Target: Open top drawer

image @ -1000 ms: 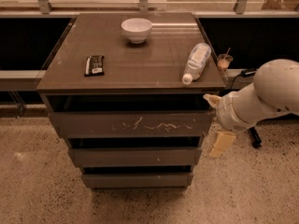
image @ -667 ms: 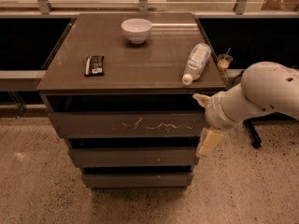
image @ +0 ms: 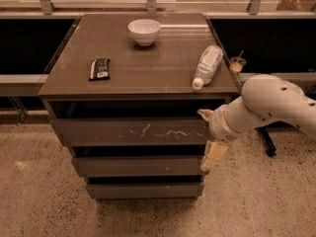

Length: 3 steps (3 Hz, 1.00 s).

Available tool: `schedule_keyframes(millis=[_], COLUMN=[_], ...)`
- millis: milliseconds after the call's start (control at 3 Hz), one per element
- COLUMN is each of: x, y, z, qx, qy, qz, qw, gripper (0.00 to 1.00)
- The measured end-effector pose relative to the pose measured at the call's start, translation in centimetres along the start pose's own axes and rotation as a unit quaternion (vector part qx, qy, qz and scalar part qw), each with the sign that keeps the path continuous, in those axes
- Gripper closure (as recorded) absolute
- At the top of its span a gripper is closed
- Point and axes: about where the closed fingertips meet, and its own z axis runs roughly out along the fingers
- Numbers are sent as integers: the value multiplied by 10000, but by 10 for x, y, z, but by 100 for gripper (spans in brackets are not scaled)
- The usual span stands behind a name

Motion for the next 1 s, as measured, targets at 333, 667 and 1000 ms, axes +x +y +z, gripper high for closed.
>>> schedule_keyframes(millis=[333, 667, 1000], x=[17, 40, 45], y=[-11, -30, -44], z=[4, 8, 26], qx=[21, 44, -91], qy=[72, 157, 154], qz=[221, 384, 365], qw=[9997, 9991, 9992], gripper=[0, 0, 18])
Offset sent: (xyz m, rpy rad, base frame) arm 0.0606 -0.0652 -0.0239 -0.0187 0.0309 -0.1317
